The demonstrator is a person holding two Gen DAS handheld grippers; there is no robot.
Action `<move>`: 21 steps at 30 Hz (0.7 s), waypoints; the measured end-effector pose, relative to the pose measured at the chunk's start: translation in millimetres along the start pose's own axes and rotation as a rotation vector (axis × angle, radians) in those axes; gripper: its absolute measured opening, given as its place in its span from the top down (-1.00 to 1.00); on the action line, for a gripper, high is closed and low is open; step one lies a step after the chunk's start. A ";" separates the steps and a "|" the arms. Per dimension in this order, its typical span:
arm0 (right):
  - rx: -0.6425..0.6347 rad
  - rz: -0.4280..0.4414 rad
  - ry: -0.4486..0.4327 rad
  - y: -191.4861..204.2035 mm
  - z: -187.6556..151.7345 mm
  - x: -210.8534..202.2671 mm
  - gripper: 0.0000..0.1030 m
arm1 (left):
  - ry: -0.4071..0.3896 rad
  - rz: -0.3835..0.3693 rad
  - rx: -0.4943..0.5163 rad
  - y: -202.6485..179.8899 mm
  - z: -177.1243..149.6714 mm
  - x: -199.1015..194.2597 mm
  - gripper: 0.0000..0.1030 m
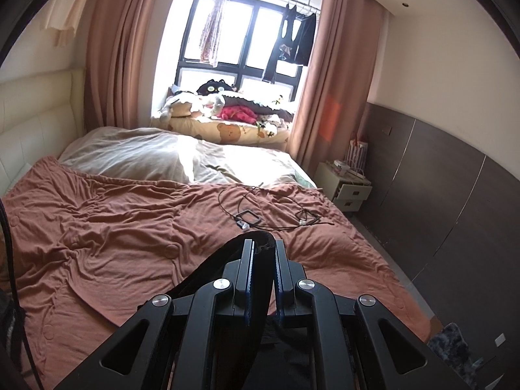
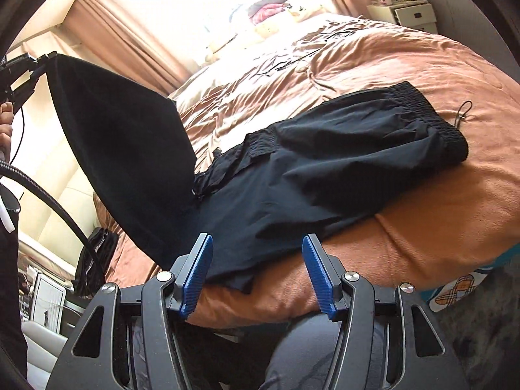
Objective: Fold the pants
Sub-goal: 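Open the right tool while the left tool holds the pants leg up, then lower the pants leg onto the fold with the left tool and open it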
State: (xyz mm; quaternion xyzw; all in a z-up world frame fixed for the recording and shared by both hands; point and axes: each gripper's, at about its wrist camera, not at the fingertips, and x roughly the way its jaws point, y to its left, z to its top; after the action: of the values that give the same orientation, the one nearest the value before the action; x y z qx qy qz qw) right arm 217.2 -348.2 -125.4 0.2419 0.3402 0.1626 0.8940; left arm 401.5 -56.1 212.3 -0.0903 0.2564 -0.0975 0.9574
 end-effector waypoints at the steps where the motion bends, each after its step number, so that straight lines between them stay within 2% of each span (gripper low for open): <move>1: 0.011 -0.004 -0.003 -4.9 -0.9 -5.2 -0.08 | 0.005 -0.007 0.003 -6.2 -0.4 4.7 0.77; 10: 0.079 -0.050 -0.008 -37.7 -2.1 -14.1 -0.08 | 0.073 -0.077 0.004 -51.8 -17.9 57.9 0.78; 21: 0.173 -0.129 -0.034 -83.6 -3.1 -34.6 -0.08 | 0.224 -0.200 0.012 -110.9 -75.5 134.2 0.78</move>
State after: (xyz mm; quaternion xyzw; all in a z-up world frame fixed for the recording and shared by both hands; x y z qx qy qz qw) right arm 200.8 -432.4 -154.6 0.2987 0.3525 0.0708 0.8840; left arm 461.5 -203.6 109.1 -0.0982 0.3510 -0.2034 0.9087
